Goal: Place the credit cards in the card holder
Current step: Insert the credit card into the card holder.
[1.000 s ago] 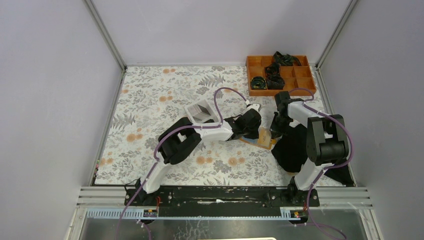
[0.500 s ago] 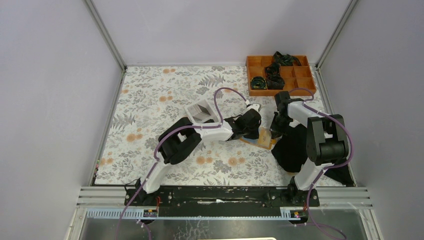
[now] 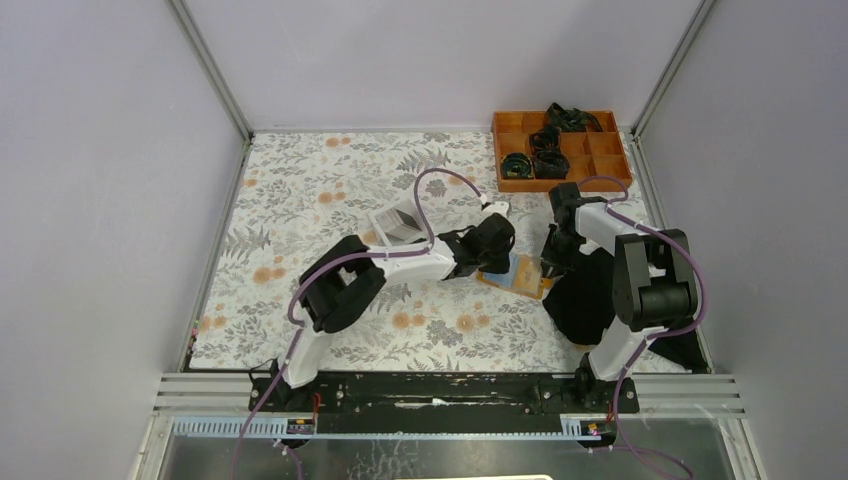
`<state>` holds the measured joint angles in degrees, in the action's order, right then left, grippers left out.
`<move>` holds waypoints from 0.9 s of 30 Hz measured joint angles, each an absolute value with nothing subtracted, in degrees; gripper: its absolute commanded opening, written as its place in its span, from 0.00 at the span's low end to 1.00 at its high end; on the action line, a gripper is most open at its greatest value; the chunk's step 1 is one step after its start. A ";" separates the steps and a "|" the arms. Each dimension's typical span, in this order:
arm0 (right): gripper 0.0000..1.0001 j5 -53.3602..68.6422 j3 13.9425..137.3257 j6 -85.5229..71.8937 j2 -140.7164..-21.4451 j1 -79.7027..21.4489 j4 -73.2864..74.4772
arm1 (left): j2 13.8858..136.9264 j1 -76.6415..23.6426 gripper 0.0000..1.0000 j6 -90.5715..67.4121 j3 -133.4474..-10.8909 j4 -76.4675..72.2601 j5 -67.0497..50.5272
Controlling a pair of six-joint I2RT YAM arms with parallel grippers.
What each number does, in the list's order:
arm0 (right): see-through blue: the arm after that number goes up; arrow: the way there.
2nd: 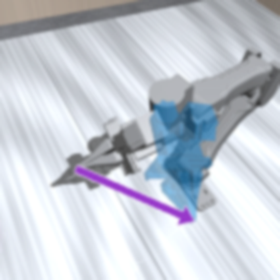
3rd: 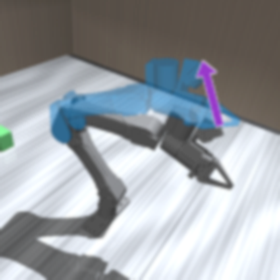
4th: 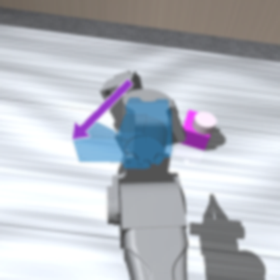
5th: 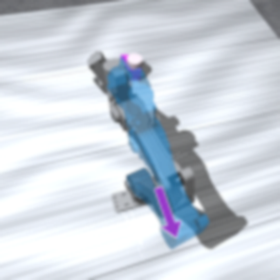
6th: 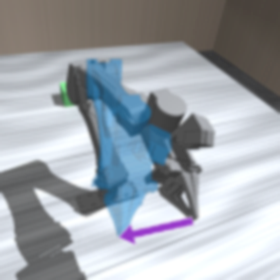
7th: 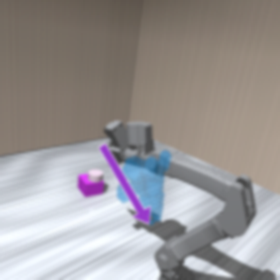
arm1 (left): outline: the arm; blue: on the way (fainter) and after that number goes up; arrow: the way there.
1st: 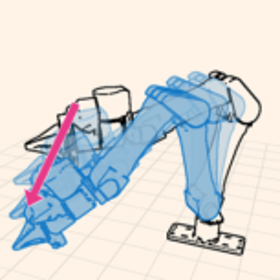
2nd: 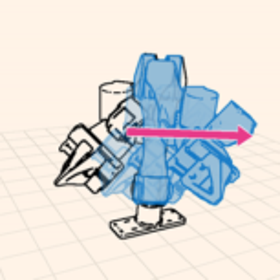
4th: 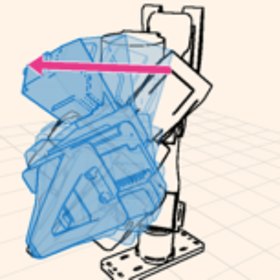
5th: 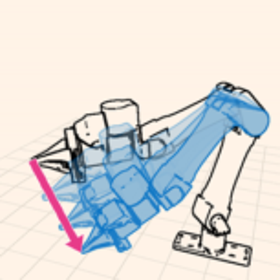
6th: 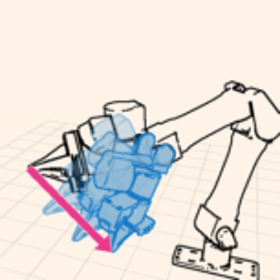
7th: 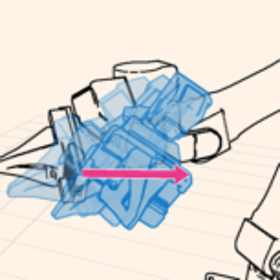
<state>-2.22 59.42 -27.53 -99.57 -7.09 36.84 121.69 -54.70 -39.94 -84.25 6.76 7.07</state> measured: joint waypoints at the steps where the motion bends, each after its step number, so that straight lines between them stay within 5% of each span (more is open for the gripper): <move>1: 0.25 -2.39 59.40 -27.53 -99.53 -7.09 36.95 | 120.81 -54.61 0.32 -39.94 -83.83 7.05 7.51; 15: 0.48 -4.08 60.14 -28.93 -96.38 -7.18 33.91 | 103.26 -54.22 0.43 -38.89 -76.29 9.41 15.22; 27: 0.49 -5.41 60.58 -28.91 -95.81 -7.20 32.88 | 91.13 -53.54 0.48 -38.68 -69.76 12.10 21.93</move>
<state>-5.41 60.58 -28.91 -95.81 -7.20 32.88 91.13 -53.54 -38.68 -69.76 12.10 21.93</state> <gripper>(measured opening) 0.492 0.458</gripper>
